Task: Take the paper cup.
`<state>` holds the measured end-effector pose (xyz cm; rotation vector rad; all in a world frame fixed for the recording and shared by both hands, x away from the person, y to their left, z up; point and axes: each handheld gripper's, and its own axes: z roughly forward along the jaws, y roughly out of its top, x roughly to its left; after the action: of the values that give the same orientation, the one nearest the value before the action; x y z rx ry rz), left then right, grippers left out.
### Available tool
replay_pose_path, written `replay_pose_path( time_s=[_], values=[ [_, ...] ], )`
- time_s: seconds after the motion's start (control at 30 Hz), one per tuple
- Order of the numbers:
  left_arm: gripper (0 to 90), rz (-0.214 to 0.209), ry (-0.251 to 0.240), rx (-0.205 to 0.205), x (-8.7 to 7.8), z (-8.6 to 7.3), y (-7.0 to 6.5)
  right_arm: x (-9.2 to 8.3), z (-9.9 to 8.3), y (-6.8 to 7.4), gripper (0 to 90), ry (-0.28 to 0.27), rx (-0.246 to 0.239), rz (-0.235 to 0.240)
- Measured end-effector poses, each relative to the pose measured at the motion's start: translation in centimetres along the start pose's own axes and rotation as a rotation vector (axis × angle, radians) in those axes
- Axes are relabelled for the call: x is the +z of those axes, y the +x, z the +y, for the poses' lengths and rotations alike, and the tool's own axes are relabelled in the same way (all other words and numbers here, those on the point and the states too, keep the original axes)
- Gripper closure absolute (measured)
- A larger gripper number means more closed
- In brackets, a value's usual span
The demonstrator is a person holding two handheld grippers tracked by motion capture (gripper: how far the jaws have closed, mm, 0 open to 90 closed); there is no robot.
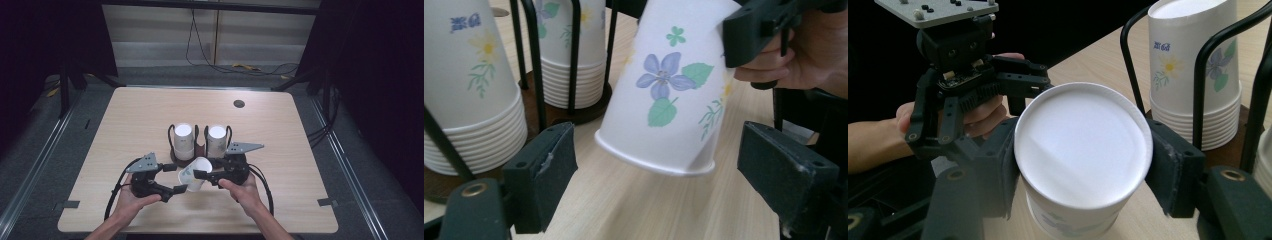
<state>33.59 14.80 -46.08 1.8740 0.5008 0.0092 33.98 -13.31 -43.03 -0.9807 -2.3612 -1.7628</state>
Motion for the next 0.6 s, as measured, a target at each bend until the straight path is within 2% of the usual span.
replay_pose_path(
  time_s=[0.2,0.37,0.6],
  values=[
    [15.7,0.006,0.008,0.007,0.23,-0.18,-0.08,0.29,-0.03,-0.05,37.7,-0.004,0.018,0.019],
    [17.7,0.004,0.027,0.034,0.83,-0.58,-0.22,0.74,-0.24,0.08,37.6,-0.002,0.02,0.024],
    [20.8,0.022,0.022,0.051,1.05,-0.86,-0.32,0.99,-0.32,0.15,37.6,0.0,0.025,0.029]
  ],
)
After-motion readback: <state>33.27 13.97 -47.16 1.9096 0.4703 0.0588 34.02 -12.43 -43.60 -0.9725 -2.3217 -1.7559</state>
